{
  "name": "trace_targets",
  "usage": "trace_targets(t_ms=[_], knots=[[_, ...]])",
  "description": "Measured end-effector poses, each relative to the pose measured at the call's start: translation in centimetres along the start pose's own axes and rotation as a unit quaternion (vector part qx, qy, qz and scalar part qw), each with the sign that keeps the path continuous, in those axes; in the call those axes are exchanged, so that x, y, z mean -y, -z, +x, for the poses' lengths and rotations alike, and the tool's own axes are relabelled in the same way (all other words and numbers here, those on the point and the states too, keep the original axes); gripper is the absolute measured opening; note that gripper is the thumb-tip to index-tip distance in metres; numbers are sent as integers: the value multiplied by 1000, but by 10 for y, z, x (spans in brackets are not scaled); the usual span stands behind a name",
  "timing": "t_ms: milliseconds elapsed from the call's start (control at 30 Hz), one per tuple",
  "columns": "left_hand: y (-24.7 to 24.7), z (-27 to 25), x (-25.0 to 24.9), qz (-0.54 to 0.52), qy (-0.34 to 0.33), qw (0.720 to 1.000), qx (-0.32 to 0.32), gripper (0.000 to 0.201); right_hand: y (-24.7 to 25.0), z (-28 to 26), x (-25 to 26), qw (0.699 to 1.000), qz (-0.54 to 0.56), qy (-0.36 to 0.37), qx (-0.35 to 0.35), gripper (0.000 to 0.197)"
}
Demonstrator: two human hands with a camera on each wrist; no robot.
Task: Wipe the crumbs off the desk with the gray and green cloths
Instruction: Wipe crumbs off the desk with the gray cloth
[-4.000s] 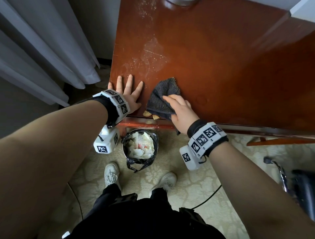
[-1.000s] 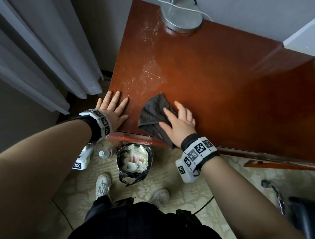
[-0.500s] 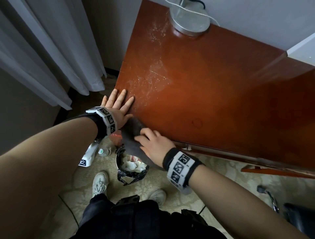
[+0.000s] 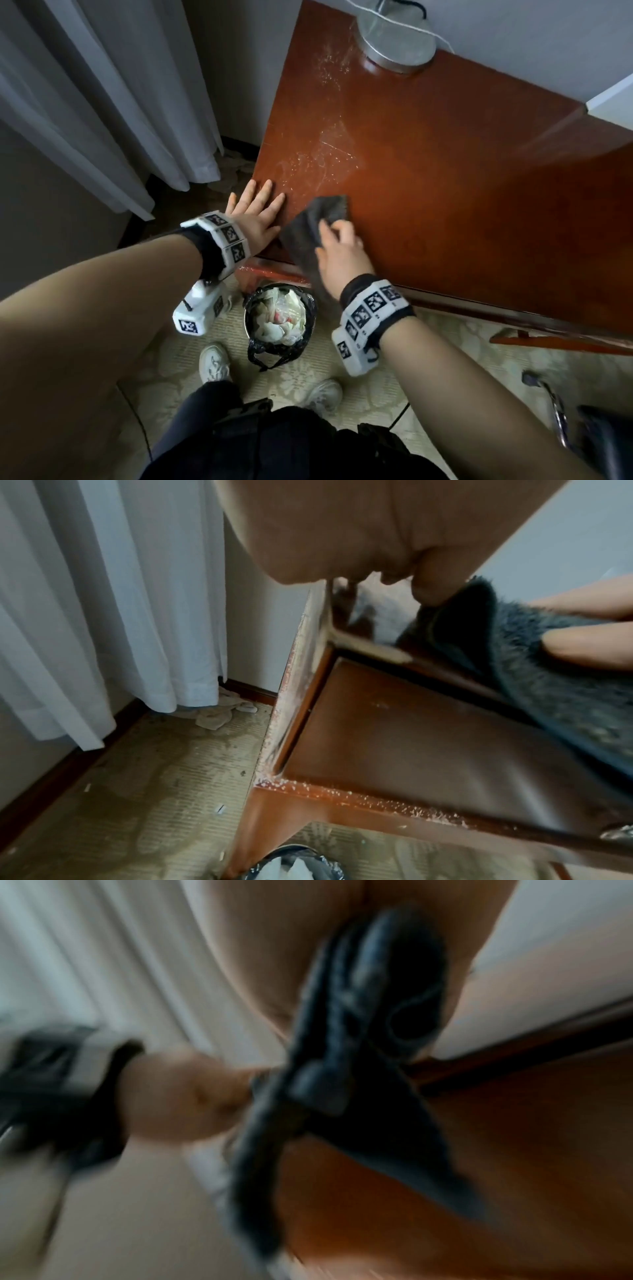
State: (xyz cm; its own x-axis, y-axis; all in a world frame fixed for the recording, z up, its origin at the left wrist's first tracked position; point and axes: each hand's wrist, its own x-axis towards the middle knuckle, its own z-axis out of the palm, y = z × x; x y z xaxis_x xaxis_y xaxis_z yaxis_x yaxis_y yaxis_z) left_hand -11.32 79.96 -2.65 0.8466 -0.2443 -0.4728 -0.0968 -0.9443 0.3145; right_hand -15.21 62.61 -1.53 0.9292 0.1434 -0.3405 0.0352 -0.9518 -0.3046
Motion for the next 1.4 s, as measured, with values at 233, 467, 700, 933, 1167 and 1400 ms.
trace_targets(t_ms=[233,467,700,933,1167,1400], knots=[[21,-28,15,-57,19,996,-62,66,20,15,16,993,112,-18,44,48],[-11,-19,-58,136,-48,989,29,88,52,21,-62,998,28,-57,21,42],[-29,-1,-116,70,100,993,0,69,65,41,-96,996,-20,23,78,39],[-20,0,-85,72,104,989,-78,57,64,53,-94,998,-3,22,61,29],[14,-27,26,-101,293,933,-183,53,48,49,-85,999,-32,-5,12,29],[-3,-28,-26,26,106,984,-137,63,46,51,-85,999,-47,-9,12,28]])
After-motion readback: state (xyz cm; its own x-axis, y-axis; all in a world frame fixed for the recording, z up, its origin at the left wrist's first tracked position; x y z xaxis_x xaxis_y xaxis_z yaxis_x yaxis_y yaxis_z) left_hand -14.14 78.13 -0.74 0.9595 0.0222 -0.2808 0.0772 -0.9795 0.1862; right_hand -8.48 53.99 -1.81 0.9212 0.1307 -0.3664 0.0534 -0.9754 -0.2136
